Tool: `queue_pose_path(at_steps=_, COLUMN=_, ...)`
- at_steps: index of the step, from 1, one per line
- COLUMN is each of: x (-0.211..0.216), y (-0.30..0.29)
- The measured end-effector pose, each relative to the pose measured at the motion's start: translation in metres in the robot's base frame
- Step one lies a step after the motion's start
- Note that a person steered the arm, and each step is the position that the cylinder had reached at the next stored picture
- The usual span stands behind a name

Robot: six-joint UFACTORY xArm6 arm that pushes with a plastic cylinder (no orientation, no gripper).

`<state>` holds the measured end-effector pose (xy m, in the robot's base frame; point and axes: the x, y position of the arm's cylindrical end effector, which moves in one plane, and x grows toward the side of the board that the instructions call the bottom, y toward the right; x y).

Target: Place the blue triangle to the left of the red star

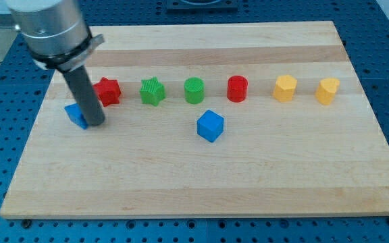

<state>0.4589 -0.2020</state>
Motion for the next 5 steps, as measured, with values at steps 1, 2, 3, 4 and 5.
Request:
queue_pose_path(at_steps=1, x=0.004, y=-0.022)
queue_pose_path(at_steps=2, x=0.005, y=-0.043)
queue_pose_path(at_steps=3, x=0.022, y=-0.045)
queue_pose_path(at_steps=4, x=0.016, y=-0.056)
queue_pose_path(at_steps=5, x=0.001, y=-0.056)
